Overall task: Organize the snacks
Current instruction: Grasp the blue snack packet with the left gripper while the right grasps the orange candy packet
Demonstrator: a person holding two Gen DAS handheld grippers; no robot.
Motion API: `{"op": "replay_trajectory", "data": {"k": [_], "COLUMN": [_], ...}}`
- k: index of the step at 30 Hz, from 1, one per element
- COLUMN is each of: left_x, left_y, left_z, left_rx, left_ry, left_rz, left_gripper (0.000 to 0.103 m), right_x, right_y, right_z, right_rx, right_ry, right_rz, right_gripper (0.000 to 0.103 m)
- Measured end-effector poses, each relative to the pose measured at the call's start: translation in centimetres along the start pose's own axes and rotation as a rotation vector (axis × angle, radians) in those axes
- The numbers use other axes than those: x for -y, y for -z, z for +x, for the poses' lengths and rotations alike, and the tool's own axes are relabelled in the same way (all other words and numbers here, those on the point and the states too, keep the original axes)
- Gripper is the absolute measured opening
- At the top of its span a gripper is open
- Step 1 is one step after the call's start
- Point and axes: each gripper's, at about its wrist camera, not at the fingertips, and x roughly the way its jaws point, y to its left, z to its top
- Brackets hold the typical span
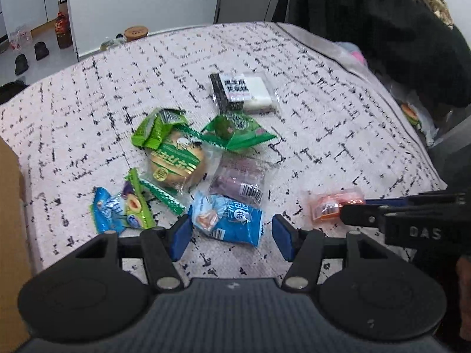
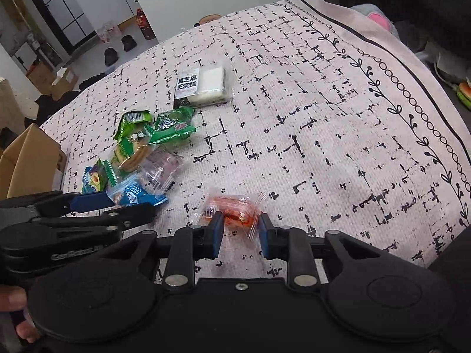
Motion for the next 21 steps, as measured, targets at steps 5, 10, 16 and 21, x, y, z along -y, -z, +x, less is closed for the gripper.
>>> {"op": "replay_trajectory", "data": {"k": [5, 10, 16, 21], "left_x": [0.2, 0.5, 0.5, 0.2], "left_y": [-0.1, -0.2, -0.1, 0.1], "left_z": [1.3, 1.6, 1.6, 1.3], "left_rx": [0.000, 0.019, 0.031, 0.041], "left_ry": [-0.024, -0.039, -0.046, -0.033], "left_rz": [0.005, 0.028, 0.036, 0.019], "left_gripper": [0.060, 0.060, 0.050, 0.043], "right_x": [0.2, 0.3, 0.1, 0.1], "right_y": [-0.1, -0.4, -1.1, -1.5], "right_z": [0.2, 0.3, 0.3, 0.3], "right_rx": [-0.010, 0.006, 0.040, 0.078], "right_ry": [-0.021, -0.040, -0.049, -0.078], "right_rz": [0.008, 0.014, 0.002, -0.009], "right_gripper": [0.038, 0.054, 0.057, 0.057]}}
